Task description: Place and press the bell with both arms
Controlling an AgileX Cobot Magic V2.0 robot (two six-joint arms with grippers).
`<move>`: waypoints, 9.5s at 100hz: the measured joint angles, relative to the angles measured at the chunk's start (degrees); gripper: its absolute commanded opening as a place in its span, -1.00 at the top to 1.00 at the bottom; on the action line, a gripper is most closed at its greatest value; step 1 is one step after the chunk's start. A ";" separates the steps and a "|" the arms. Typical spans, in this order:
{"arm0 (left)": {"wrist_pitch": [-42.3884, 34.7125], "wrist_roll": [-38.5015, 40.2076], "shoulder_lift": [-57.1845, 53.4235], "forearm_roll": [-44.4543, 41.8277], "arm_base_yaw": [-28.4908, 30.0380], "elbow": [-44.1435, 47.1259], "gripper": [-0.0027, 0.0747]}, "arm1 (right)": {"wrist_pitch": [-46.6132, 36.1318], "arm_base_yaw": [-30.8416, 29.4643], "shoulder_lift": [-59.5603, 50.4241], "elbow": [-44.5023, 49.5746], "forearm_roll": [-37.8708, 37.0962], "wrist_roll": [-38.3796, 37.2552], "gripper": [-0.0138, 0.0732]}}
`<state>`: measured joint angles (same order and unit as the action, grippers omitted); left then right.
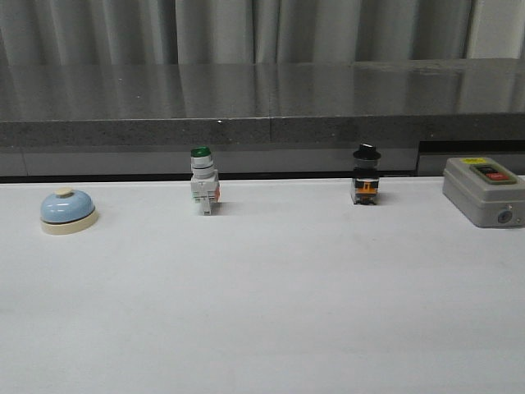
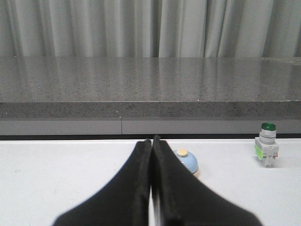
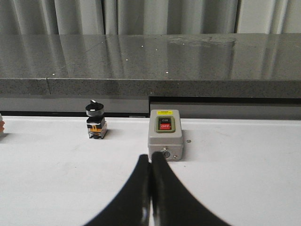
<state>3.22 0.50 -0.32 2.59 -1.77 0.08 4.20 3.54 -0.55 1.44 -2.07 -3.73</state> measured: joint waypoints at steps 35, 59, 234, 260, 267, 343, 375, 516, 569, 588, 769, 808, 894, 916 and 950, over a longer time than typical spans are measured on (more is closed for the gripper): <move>-1.32 0.00 0.00 0.22 0.00 0.00 0.98 | 0.00 0.00 0.00 0.00 0.00 0.00 0.82; 0.88 0.00 3.67 2.94 0.00 -1.79 0.98 | 0.00 0.00 0.00 0.00 0.00 0.00 0.82; 42.01 0.00 112.79 2.86 -4.92 -86.23 -0.62 | 0.00 0.00 0.00 0.00 0.00 0.00 0.82; 43.64 0.00 119.22 2.64 -4.92 -90.33 -0.62 | 0.00 0.00 0.00 0.00 0.00 0.00 0.82; 43.64 0.00 120.36 2.52 -4.92 -90.83 -0.62 | 0.00 0.00 0.00 0.00 0.00 0.00 0.82; 43.64 0.00 123.78 2.10 -4.45 -91.39 0.11 | 0.00 0.00 0.00 0.00 0.00 0.00 0.82; 43.91 0.00 119.52 4.27 -4.70 -92.21 0.12 | 0.00 0.00 0.00 0.00 0.00 0.00 0.82; 44.49 -2.01 118.83 4.71 -38.31 -92.35 0.11 | 0.00 0.00 0.00 0.00 0.00 0.00 0.82; 43.76 -2.01 120.52 5.31 -38.31 -92.35 -0.39 | 0.00 0.00 0.00 0.00 0.00 0.00 0.82; 43.76 -2.01 120.04 5.41 -38.31 -92.35 -0.20 | 0.00 0.00 0.00 0.00 0.00 0.00 0.82; 38.97 -1.46 60.58 4.51 1.06 -48.86 0.98 | 0.00 0.00 0.00 0.00 0.00 0.00 0.82; 35.44 -1.46 40.37 4.23 1.19 -36.89 0.98 | 0.00 0.00 0.00 0.00 0.00 0.00 0.82; 12.68 -1.46 13.11 3.64 1.19 -13.65 0.98 | 0.00 0.00 0.00 0.00 0.00 0.00 0.82; -1.60 -1.46 6.53 3.10 1.19 -3.02 0.98 | 0.00 0.00 0.00 0.00 0.00 0.00 0.82; -2.50 -1.46 0.03 3.53 1.19 0.01 0.98 | -0.11 0.00 0.00 0.00 0.00 0.00 0.82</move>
<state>0.72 -0.96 -0.29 6.12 -0.57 0.09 4.09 3.54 -0.55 1.44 -2.07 -3.73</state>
